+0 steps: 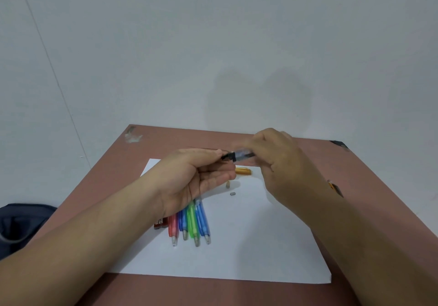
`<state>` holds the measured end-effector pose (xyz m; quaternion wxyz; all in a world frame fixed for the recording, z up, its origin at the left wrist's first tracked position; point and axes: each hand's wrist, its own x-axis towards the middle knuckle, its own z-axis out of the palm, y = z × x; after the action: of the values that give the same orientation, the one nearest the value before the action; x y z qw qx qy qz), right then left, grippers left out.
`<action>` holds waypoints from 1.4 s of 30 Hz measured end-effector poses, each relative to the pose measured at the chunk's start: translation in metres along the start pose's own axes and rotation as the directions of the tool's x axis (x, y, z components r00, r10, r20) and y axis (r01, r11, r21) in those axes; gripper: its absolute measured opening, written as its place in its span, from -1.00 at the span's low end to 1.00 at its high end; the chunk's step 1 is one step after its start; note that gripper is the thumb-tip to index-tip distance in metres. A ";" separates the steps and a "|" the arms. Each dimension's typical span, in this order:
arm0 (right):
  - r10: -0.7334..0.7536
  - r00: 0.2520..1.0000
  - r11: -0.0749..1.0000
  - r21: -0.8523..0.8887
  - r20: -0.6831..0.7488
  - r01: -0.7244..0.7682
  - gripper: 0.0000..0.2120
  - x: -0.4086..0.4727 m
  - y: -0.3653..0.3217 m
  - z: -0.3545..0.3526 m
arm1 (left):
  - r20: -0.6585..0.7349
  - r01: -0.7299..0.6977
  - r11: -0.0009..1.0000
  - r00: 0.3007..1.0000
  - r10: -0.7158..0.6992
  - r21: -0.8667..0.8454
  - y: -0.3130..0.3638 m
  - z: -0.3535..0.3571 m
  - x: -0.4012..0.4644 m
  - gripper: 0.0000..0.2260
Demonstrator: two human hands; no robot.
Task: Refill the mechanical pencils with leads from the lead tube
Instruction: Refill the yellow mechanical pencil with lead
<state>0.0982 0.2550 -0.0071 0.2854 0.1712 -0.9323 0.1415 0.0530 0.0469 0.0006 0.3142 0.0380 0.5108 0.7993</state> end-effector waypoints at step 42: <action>0.065 0.998 0.993 0.095 0.026 -0.067 -0.15 0.001 -0.006 -0.005 | -0.021 0.053 0.998 0.998 -0.054 -0.029 0.002 0.001 -0.001 -0.76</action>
<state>0.1019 0.2514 -0.0013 0.2614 0.1551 -0.9328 0.1933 0.0538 0.0467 0.0028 0.3304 0.0111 0.5037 0.7981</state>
